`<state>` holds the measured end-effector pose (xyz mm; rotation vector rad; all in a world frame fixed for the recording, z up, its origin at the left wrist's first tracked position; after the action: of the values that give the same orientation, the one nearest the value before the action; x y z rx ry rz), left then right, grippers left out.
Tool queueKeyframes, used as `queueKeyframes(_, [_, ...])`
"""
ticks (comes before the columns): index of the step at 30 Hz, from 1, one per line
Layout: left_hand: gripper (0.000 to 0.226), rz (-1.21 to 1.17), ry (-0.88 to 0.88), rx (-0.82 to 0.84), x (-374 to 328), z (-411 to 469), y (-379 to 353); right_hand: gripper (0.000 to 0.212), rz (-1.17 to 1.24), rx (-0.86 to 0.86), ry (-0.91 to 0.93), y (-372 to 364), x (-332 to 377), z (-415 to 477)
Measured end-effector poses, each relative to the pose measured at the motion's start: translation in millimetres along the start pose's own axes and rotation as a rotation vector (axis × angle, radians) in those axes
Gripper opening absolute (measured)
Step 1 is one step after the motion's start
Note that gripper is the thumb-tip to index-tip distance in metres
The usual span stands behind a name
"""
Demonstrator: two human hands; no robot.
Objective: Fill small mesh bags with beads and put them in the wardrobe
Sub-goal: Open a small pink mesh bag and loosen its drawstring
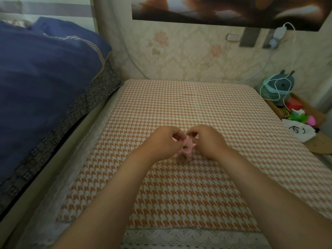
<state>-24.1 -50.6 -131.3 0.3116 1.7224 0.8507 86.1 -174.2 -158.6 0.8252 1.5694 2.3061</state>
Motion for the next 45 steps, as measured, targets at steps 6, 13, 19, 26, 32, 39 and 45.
queueKeyframes(6, [0.016,0.006,0.031,0.024,0,-1,-1,0.013,0.294,-0.275,0.010,40,15,-5])
queueKeyframes(13, [0.013,-0.018,0.006,0.002,-5,-8,-2,0.008,0.248,-0.120,0.129,51,44,-23])
queueKeyframes(19, [0.015,-0.052,0.021,0.012,-5,-9,-8,0.014,0.116,-0.026,0.188,45,50,-30])
queueKeyframes(26, [0.017,-0.043,0.038,-0.036,-1,-5,-5,0.022,0.085,0.070,0.192,44,40,-34])
queueKeyframes(32, [0.023,-0.009,-0.007,-0.060,-9,-7,-5,0.011,-0.010,0.118,0.174,46,38,-35])
queueKeyframes(39, [0.022,0.121,-0.040,-0.026,-19,-12,-12,0.010,0.046,0.119,0.096,58,26,-44])
queueKeyframes(45, [0.020,0.093,-0.010,0.002,-34,-16,-24,0.006,0.185,0.154,0.058,64,16,-58])
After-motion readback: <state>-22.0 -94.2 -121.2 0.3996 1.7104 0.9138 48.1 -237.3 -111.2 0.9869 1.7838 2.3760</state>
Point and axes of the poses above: each hand's wrist, its own z-axis towards the middle knuckle, its own y-axis out of the back of the hand, x = y × z, the point moved 6 cm from there along z, towards the middle knuckle, and after that the axes turned 15 degrees about y, right-handed, at the moved point
